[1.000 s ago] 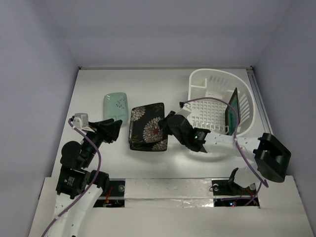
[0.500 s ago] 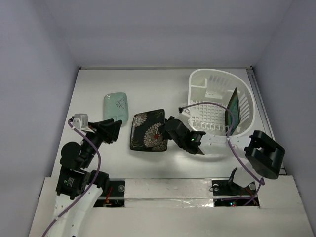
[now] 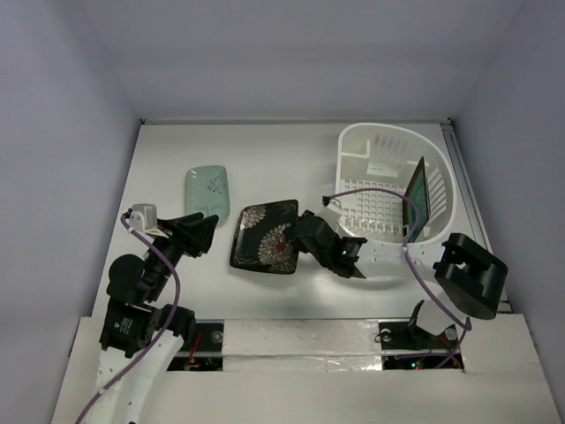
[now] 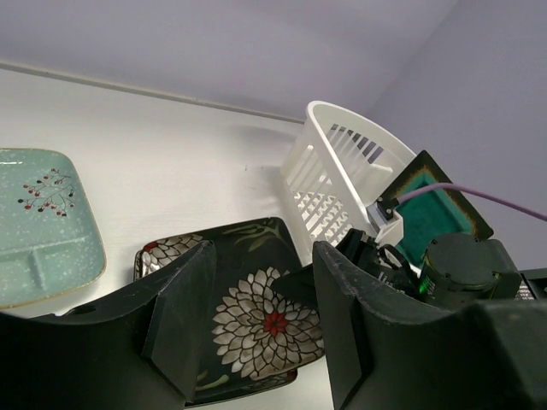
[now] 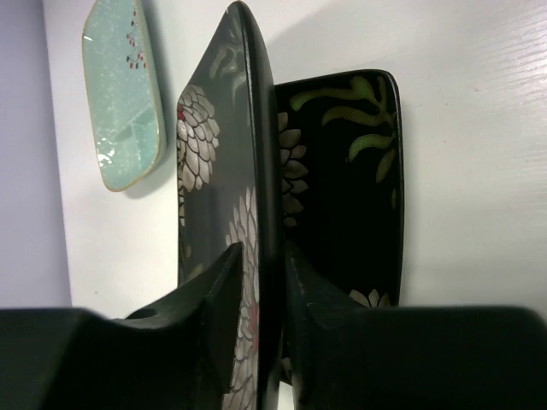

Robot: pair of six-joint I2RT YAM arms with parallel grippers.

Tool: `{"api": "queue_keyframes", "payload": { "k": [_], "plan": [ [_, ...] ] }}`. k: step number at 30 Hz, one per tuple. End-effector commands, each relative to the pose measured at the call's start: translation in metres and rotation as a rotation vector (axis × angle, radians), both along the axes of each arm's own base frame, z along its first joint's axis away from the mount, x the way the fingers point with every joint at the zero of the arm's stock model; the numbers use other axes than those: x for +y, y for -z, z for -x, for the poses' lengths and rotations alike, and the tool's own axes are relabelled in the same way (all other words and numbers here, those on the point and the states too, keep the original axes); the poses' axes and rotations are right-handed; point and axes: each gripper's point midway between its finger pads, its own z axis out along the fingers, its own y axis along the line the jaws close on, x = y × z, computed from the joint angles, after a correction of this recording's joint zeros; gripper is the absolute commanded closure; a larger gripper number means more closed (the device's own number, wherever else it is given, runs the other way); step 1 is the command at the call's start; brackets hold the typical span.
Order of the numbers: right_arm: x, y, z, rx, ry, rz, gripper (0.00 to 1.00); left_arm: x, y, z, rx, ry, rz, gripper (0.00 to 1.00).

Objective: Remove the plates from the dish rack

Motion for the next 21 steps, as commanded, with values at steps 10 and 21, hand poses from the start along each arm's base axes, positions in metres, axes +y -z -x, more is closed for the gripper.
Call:
{"api": "queue_keyframes", "payload": {
  "k": [10,21],
  "plan": [
    [0.006,-0.001,0.004,-0.023,-0.008,0.073,0.25,-0.001,-0.010,0.002,-0.048,0.008,0.018,0.54],
    [-0.009,0.009,0.000,-0.014,-0.018,0.378,0.11,-0.001,-0.010,0.003,-0.052,0.008,0.021,0.54]
  ]
}}
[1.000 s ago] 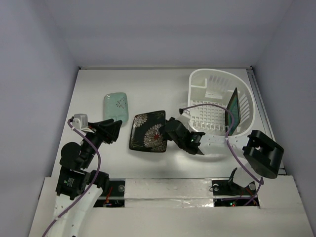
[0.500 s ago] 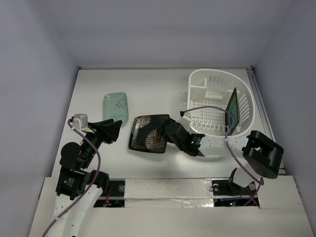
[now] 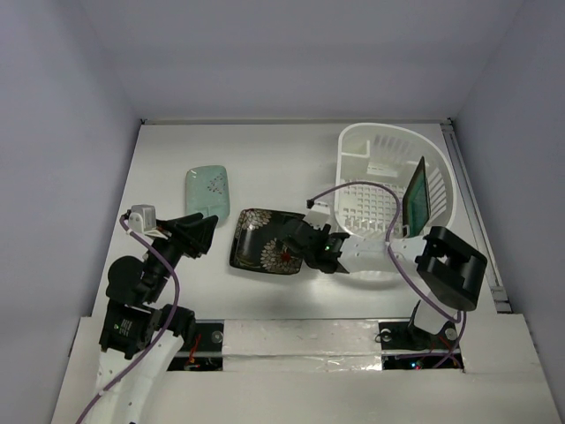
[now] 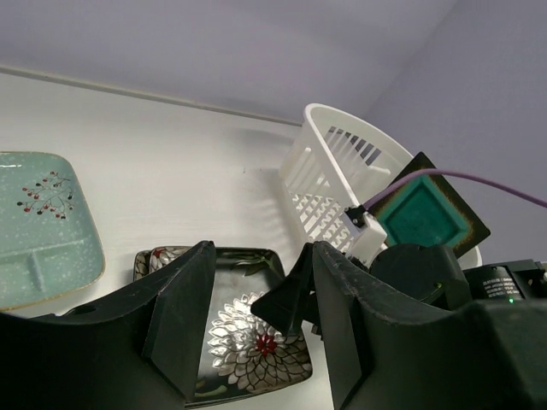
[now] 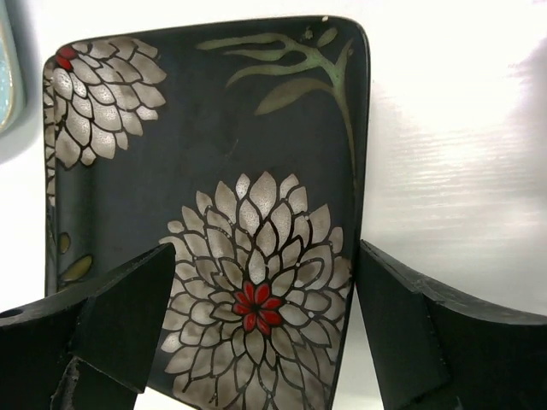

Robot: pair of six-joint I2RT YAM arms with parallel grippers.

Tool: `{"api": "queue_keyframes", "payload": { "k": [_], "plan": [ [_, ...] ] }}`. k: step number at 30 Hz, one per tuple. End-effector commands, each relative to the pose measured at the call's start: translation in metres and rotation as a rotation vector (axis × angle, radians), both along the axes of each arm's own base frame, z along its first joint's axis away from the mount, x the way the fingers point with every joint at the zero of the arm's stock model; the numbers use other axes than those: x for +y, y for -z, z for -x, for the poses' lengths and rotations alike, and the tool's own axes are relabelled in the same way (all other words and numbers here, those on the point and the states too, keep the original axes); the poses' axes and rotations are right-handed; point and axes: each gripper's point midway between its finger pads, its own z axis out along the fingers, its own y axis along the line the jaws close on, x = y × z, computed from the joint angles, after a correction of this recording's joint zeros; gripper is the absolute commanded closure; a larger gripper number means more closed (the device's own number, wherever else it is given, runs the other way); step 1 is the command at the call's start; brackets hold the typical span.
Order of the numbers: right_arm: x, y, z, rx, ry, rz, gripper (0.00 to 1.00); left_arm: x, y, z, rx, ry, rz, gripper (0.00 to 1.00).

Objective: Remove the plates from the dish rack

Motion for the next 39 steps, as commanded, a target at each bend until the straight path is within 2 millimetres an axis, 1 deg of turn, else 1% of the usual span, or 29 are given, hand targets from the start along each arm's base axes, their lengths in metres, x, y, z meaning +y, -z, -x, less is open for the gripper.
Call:
{"api": "queue_keyframes", "payload": {
  "k": [1,3,4,6,8,9,10,12,13,14,16,17,18,19,20,21,23,24,26,27,28,29,30,32,33,34,36,37,39],
  "plan": [
    [-0.003,-0.033,-0.010,-0.082,0.011,0.074,0.10,-0.001,-0.010,0.001,-0.046,0.007,0.018,0.54],
    [-0.003,-0.042,-0.012,-0.091,0.004,0.093,0.10,-0.001,-0.010,0.001,-0.048,0.009,0.018,0.54],
    [-0.007,-0.040,-0.010,-0.083,-0.009,0.133,0.07,-0.001,-0.010,0.001,-0.046,0.009,0.018,0.54],
    [-0.006,-0.046,-0.006,-0.082,-0.031,0.154,0.06,-0.001,-0.010,0.002,-0.048,0.009,0.018,0.54],
    [-0.004,-0.055,-0.002,-0.082,-0.071,0.180,0.11,-0.001,-0.010,0.002,-0.049,0.009,0.020,0.54],
    [0.002,-0.060,0.006,-0.086,-0.100,0.180,0.16,-0.001,-0.010,0.002,-0.051,0.009,0.019,0.54],
    [0.004,-0.073,0.009,-0.098,-0.120,0.181,0.32,-0.001,-0.010,0.002,-0.049,0.010,0.018,0.54],
    [0.005,-0.089,0.015,-0.128,-0.134,0.185,0.58,-0.001,-0.011,0.003,-0.053,0.010,0.021,0.54],
    [0.000,-0.102,0.019,-0.142,-0.141,0.189,0.78,-0.001,-0.011,0.003,-0.053,0.009,0.021,0.54],
    [0.002,-0.117,0.021,-0.165,-0.148,0.178,0.85,-0.002,-0.010,0.003,-0.051,0.018,0.019,0.54],
    [-0.011,-0.137,0.020,-0.199,-0.128,0.193,0.99,-0.003,-0.011,0.004,-0.054,0.020,0.021,0.54],
    [-0.021,-0.158,0.021,-0.231,-0.112,0.167,1.00,-0.002,-0.010,0.004,-0.053,0.018,0.021,0.54],
    [-0.031,-0.173,0.018,-0.266,-0.081,0.168,1.00,-0.002,-0.012,0.005,-0.057,0.017,0.023,0.54],
    [-0.045,-0.181,0.019,-0.278,-0.068,0.198,1.00,-0.002,-0.012,0.005,-0.059,0.018,0.023,0.54],
    [-0.060,-0.200,0.021,-0.308,-0.036,0.183,1.00,-0.001,-0.012,0.006,-0.061,0.015,0.022,0.54],
    [-0.078,-0.216,0.017,-0.348,0.024,0.204,1.00,-0.001,-0.012,0.006,-0.060,0.015,0.024,0.57],
    [-0.119,-0.225,0.015,-0.344,0.116,0.267,1.00,-0.001,-0.013,0.007,-0.066,0.015,0.025,0.61],
    [-0.142,-0.239,0.015,-0.364,0.177,0.266,1.00,-0.001,-0.014,0.007,-0.067,0.015,0.026,0.67],
    [-0.175,-0.247,0.015,-0.358,0.226,0.294,1.00,-0.002,-0.015,0.009,-0.073,0.025,0.029,0.75],
    [-0.193,-0.249,0.010,-0.343,0.258,0.294,1.00,-0.002,-0.015,0.009,-0.071,0.022,0.029,0.78],
    [-0.209,-0.258,0.012,-0.359,0.260,0.293,1.00,-0.001,-0.015,0.009,-0.074,0.018,0.029,0.83],
    [-0.220,-0.261,0.011,-0.362,0.267,0.295,1.00,-0.001,-0.015,0.009,-0.075,0.017,0.031,0.86],
    [-0.240,-0.263,0.005,-0.357,0.316,0.304,1.00,0.000,-0.016,0.009,-0.078,0.014,0.032,0.88],
    [-0.256,-0.269,0.006,-0.359,0.300,0.320,0.97,0.000,-0.016,0.009,-0.076,0.010,0.034,0.92],
    [-0.265,-0.270,0.004,-0.353,0.311,0.341,0.92,0.001,-0.016,0.009,-0.077,0.008,0.035,0.93],
    [-0.285,-0.268,0.002,-0.328,0.350,0.398,0.88,0.001,-0.015,0.009,-0.074,0.008,0.034,0.94],
    [-0.297,-0.267,-0.005,-0.298,0.369,0.453,0.61,0.001,-0.015,0.009,-0.075,0.008,0.032,0.94],
    [-0.309,-0.263,-0.008,-0.267,0.376,0.491,0.42,0.000,-0.016,0.009,-0.075,0.009,0.032,0.93],
    [-0.315,-0.252,-0.017,-0.221,0.372,0.529,0.29,0.001,-0.015,0.009,-0.075,0.008,0.032,0.90]
  ]
}}
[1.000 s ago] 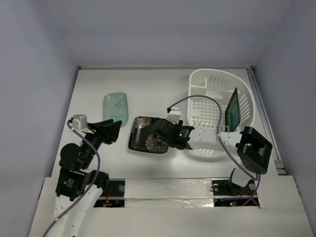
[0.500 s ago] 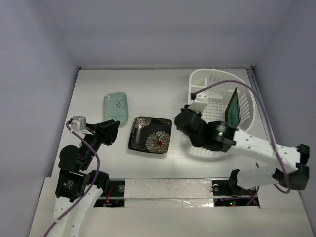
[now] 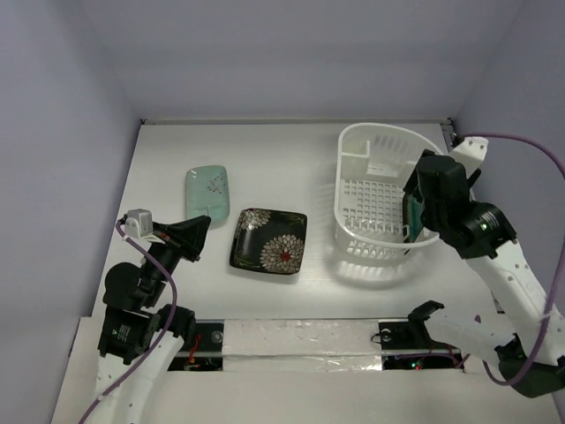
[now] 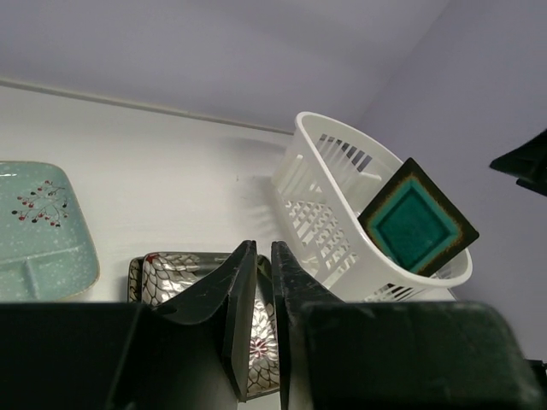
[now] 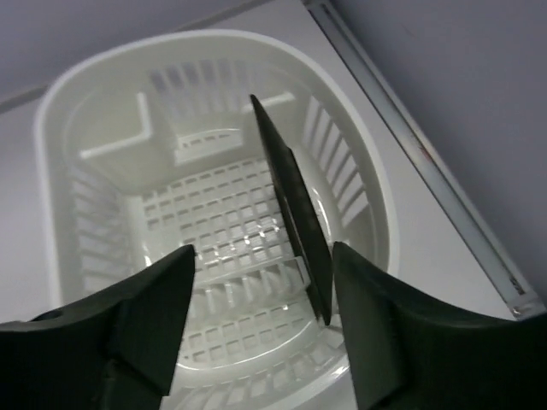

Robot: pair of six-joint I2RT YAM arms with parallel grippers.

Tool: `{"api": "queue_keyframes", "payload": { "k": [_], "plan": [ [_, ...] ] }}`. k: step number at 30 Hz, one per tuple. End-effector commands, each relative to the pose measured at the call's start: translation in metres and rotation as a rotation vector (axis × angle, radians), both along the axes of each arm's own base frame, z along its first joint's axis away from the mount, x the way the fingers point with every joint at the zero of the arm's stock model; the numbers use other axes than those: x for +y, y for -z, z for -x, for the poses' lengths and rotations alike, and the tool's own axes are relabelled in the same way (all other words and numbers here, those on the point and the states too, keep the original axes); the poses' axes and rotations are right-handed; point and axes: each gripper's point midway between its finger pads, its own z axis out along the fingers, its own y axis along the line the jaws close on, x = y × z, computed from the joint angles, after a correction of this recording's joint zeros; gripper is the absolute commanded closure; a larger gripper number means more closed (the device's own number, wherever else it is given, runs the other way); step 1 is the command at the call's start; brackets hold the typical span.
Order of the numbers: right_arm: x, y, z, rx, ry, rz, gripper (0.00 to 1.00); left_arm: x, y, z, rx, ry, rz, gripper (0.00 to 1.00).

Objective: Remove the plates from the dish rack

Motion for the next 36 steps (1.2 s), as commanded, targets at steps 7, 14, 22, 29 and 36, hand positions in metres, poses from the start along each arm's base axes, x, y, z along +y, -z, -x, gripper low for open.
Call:
{"api": "queue_keyframes", "payload": {
  "k": [7,14,22,29,36],
  "plan": [
    [-0.023,0.059,-0.033,0.277,-0.017,0.181,0.22,-0.003,-0.011,0.004,-0.050,0.019,0.016,0.81],
    [-0.033,0.085,-0.047,0.403,0.055,0.254,0.31,-0.004,-0.014,0.008,-0.064,0.034,0.018,0.77],
    [-0.043,0.108,-0.056,0.482,0.095,0.265,0.32,-0.005,-0.018,0.015,-0.089,0.048,0.028,0.76],
    [-0.044,0.126,-0.057,0.563,0.108,0.298,0.52,-0.006,-0.025,0.026,-0.124,0.071,0.043,0.75],
    [-0.056,0.132,-0.050,0.639,0.159,0.357,0.64,-0.007,-0.029,0.034,-0.147,0.091,0.060,0.74]
  ]
}}
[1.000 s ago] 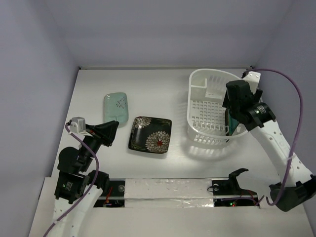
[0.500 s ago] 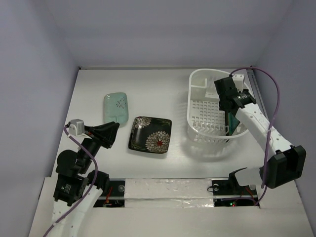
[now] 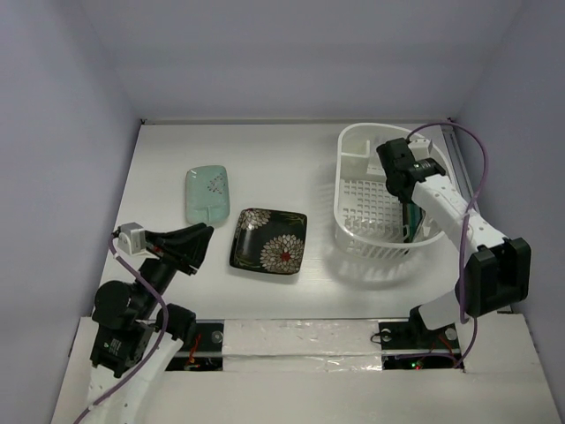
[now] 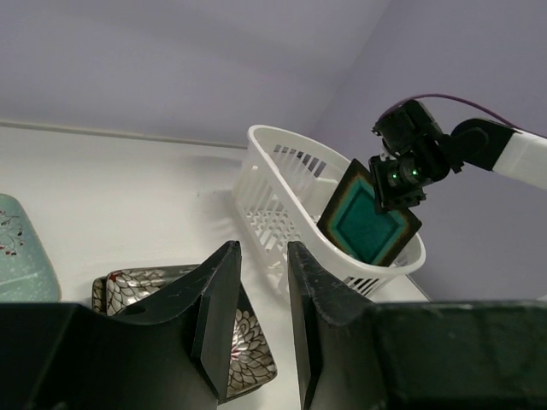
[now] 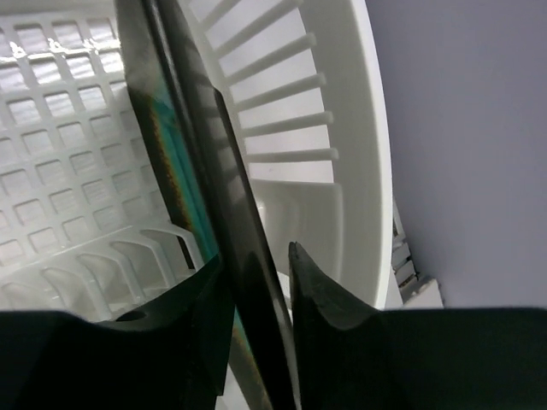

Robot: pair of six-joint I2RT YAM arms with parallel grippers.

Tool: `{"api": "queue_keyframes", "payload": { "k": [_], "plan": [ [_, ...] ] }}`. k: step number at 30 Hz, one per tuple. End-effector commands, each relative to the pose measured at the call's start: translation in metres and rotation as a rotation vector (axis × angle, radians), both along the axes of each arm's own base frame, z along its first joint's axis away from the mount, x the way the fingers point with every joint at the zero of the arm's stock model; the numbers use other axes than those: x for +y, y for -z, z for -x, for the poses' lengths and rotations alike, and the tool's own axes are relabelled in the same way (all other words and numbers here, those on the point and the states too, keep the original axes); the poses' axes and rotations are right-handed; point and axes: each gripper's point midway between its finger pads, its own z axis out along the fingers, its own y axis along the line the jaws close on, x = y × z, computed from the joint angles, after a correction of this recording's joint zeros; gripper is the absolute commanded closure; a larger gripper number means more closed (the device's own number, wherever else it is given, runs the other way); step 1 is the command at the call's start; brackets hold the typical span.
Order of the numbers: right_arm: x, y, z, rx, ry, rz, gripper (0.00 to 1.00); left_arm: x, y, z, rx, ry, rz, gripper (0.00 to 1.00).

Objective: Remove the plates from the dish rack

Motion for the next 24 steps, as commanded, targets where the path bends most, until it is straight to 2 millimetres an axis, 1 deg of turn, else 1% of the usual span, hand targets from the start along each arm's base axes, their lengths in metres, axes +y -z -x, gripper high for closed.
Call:
{"api": "queue_keyframes", "payload": {
  "k": [1,2,4,5,6,7,8,10,11,13,19,21,23,24],
  "plan": [
    [-0.012,-0.020,0.005,-0.015,0.042,0.058,0.67,0.000,-0.011,0.006,-0.052,0.013,0.025,0.74],
    [-0.013,-0.021,0.006,-0.014,0.044,0.063,0.72,0.001,-0.014,0.008,-0.062,0.012,0.032,0.74],
    [-0.014,-0.028,0.006,-0.021,0.043,0.066,0.76,0.003,-0.014,0.009,-0.064,0.006,0.034,0.74],
    [-0.015,-0.030,0.006,-0.015,0.040,0.076,0.81,0.003,-0.014,0.009,-0.063,0.005,0.036,0.74],
    [-0.016,-0.034,0.006,-0.016,0.041,0.083,0.82,0.003,-0.014,0.008,-0.063,0.002,0.037,0.74],
    [-0.017,-0.040,0.005,-0.026,0.045,0.094,0.85,0.003,-0.015,0.009,-0.064,0.002,0.037,0.74],
    [-0.019,-0.042,0.006,-0.017,0.043,0.106,0.90,0.003,-0.015,0.009,-0.064,0.004,0.038,0.74],
    [-0.020,-0.052,0.005,-0.032,0.044,0.114,0.95,0.003,-0.013,0.008,-0.059,0.004,0.035,0.74],
    [-0.017,-0.055,0.004,-0.035,0.033,0.117,1.00,0.002,-0.014,0.008,-0.060,0.006,0.036,0.74],
    [-0.015,-0.062,0.004,-0.053,0.023,0.118,1.00,0.002,-0.014,0.008,-0.060,0.007,0.036,0.74],
    [-0.017,-0.089,0.000,-0.119,0.015,0.149,1.00,0.001,-0.013,0.007,-0.055,0.008,0.032,0.74],
    [-0.019,-0.101,0.000,-0.158,0.024,0.150,1.00,0.001,-0.012,0.006,-0.052,0.007,0.031,0.74],
    [-0.016,-0.110,-0.001,-0.192,0.020,0.140,1.00,0.001,-0.011,0.006,-0.049,0.007,0.031,0.74],
    [-0.016,-0.120,0.000,-0.225,0.025,0.129,1.00,0.001,-0.011,0.005,-0.046,0.007,0.030,0.74]
  ]
}}
